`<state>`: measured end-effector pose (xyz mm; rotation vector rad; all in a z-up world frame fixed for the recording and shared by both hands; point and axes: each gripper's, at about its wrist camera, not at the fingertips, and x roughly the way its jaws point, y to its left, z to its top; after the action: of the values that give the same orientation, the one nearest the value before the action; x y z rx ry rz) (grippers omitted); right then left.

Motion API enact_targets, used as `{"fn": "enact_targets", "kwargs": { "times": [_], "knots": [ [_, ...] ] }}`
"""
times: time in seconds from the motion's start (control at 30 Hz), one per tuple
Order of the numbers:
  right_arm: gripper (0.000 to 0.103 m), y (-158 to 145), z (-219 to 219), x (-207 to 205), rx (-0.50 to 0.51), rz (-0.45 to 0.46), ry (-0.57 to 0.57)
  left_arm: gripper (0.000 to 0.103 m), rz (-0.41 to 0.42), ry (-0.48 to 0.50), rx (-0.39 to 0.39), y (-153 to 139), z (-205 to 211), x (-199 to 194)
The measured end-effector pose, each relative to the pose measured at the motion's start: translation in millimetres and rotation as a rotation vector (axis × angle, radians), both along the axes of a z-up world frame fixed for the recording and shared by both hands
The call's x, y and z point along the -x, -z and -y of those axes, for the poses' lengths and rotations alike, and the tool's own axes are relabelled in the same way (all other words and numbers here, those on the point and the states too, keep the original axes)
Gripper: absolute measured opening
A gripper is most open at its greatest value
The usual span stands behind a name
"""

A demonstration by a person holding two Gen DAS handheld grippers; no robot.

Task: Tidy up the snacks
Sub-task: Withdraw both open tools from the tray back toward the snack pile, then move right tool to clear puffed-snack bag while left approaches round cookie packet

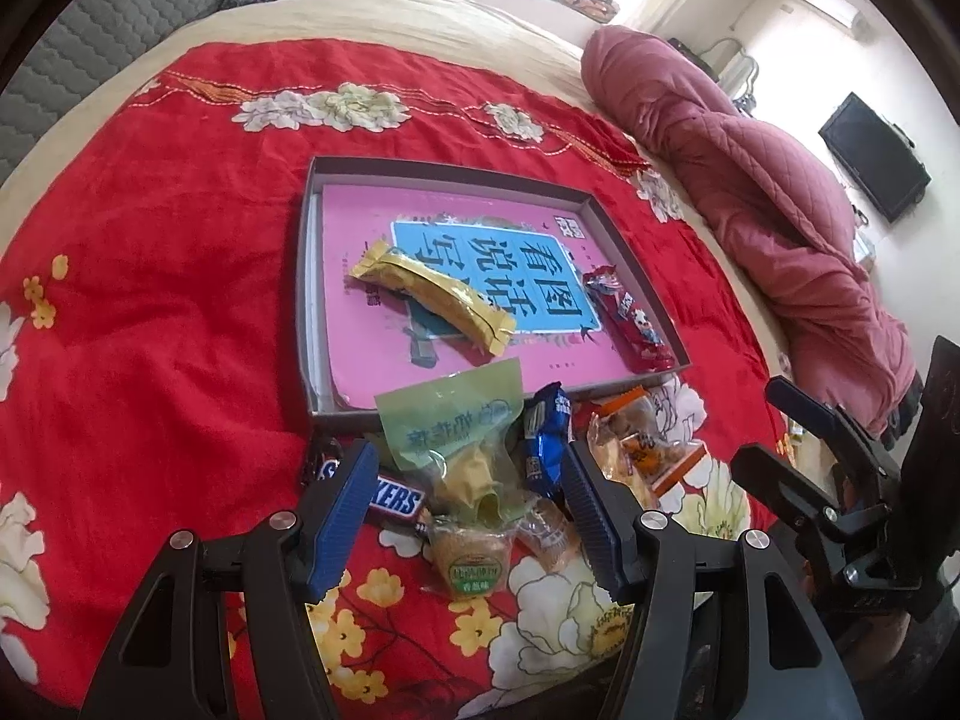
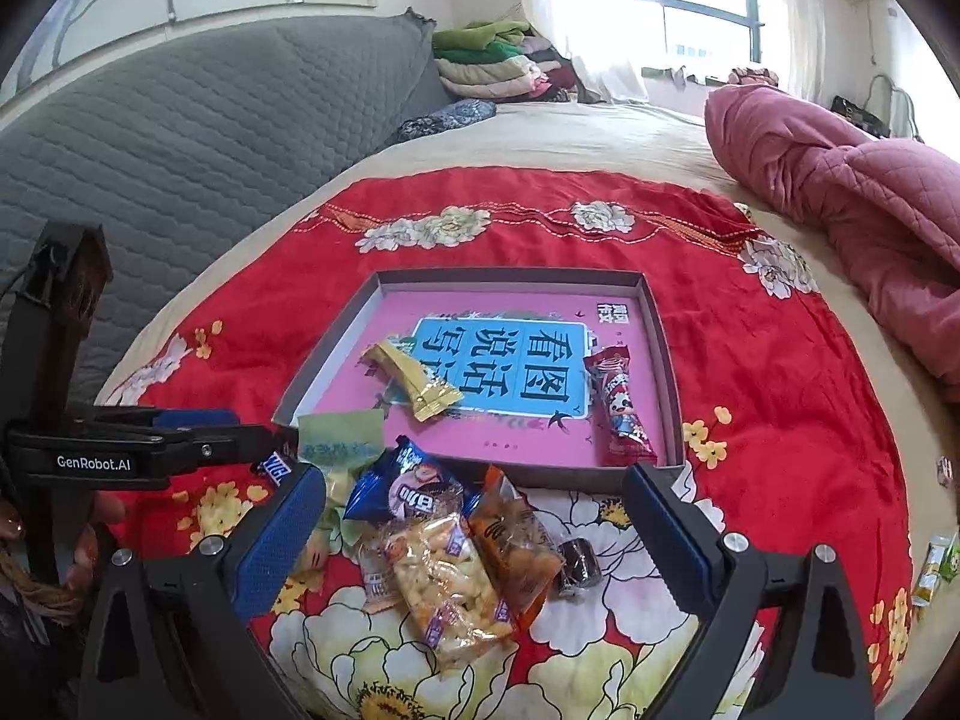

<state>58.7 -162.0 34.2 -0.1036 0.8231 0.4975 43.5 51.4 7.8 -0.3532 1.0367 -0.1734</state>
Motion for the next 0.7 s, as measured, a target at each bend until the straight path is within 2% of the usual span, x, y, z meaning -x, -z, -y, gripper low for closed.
{"fn": "enact_targets", "kwargs": {
  "times": [0.7],
  "knots": [
    [0.098, 20.6, -3.3, 16.1, 0.045, -0.045, -0.061, 0.065, -0.072, 0.009, 0.003, 14.8, 3.0, 18.5]
  ]
}}
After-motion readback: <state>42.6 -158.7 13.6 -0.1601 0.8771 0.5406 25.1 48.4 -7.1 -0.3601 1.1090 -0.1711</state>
